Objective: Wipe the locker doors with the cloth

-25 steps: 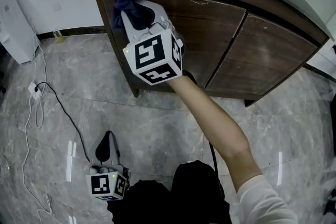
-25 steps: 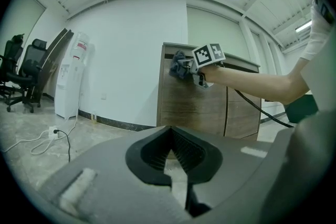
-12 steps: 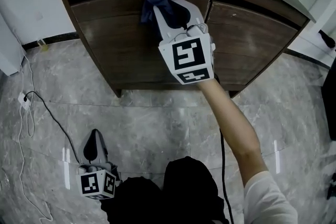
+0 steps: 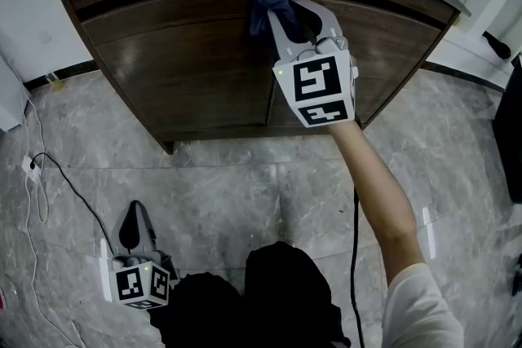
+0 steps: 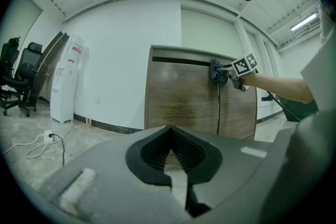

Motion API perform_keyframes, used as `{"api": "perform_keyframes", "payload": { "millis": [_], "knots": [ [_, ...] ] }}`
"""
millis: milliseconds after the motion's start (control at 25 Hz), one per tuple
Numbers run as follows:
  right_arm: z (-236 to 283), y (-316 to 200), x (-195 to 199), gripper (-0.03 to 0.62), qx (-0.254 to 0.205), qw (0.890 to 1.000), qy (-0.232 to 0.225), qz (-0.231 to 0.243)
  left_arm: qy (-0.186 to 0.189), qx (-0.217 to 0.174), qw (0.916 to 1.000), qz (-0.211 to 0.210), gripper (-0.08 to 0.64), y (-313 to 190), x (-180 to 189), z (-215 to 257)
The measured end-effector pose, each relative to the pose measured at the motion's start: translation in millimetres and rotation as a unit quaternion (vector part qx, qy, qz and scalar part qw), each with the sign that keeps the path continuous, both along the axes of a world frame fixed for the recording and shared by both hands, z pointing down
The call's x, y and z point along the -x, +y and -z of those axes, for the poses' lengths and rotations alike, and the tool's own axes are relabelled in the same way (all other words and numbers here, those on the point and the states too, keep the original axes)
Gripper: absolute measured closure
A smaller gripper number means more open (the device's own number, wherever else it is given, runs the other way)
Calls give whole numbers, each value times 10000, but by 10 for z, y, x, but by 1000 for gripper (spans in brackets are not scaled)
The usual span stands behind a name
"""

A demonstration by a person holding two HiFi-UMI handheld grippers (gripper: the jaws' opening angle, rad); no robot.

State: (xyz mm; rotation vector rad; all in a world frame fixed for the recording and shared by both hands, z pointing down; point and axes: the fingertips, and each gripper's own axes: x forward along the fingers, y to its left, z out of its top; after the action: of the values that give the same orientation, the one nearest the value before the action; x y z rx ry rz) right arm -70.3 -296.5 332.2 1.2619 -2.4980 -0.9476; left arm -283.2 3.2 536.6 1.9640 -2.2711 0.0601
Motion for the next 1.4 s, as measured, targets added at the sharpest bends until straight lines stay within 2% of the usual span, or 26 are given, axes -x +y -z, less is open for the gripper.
{"api": "perform_keyframes", "payload": {
  "millis": [320, 1000, 1400],
  "knots": [
    [-22, -30, -257, 515, -100, 9997, 119, -167, -102, -18, 9999, 4, 560, -2, -12, -5],
    [-147, -299, -1586, 514, -490, 9925, 681, -894, -256, 104, 9996, -78, 560, -99, -146, -29],
    [-96, -430, -2275, 511, -605, 9883, 586, -1272, -303, 212, 9993, -94, 560, -121, -151, -68]
  ]
}}
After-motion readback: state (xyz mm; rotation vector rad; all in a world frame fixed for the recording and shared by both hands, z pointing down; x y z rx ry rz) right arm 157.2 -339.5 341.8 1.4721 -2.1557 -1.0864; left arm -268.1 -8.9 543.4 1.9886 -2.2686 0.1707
